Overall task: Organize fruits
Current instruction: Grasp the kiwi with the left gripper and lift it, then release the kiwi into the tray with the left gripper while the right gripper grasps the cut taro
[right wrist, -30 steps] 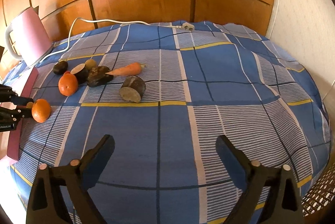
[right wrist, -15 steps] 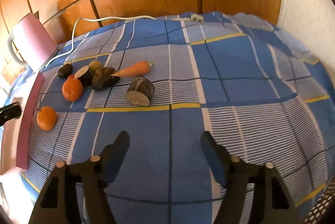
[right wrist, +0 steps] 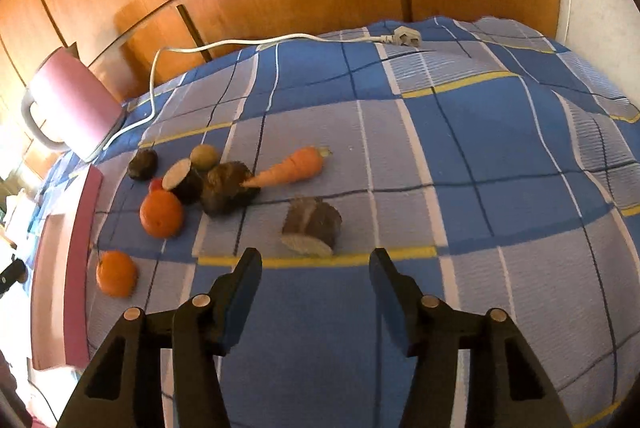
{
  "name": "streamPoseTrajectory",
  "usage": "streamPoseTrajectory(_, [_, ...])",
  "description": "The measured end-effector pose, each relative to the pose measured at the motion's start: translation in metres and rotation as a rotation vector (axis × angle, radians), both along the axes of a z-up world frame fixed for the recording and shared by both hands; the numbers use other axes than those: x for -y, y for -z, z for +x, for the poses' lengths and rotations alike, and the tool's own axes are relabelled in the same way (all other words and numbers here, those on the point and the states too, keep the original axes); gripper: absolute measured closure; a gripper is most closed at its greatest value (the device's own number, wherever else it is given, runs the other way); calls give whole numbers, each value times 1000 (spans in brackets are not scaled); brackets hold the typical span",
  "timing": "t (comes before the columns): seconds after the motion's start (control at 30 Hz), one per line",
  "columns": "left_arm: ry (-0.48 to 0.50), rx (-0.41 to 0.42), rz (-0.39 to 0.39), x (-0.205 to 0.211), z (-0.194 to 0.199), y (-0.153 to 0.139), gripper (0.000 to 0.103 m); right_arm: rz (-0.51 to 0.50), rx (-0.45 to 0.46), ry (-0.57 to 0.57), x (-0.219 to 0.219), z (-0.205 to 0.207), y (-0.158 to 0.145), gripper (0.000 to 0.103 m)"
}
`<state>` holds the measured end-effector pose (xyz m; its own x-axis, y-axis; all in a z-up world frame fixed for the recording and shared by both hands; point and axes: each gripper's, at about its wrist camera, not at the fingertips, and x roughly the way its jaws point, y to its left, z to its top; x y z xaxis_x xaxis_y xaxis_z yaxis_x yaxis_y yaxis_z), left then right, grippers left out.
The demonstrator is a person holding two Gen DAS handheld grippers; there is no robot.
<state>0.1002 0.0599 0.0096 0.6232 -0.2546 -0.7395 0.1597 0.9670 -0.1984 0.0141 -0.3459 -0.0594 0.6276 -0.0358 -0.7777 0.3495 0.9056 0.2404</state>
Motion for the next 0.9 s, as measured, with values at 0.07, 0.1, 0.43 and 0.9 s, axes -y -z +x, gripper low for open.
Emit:
streamPoseTrajectory(0.07, [-77,3,33,-14,6,4,74,-4,-13,10,1,8,2,46])
streamPoseTrajectory(0.1, [-101,3,43,-19,8,5,74,-6,-21,14,2,11,4,46])
streamPoseTrajectory(0.43, [-321,47,110,-46,12,15,73,-107,-75,-30,-8,27,10,68])
streamPoseTrajectory(0.9, [-329,154,143,-22,-35,-6,38,-139,-74,-57,-11,26,10,68])
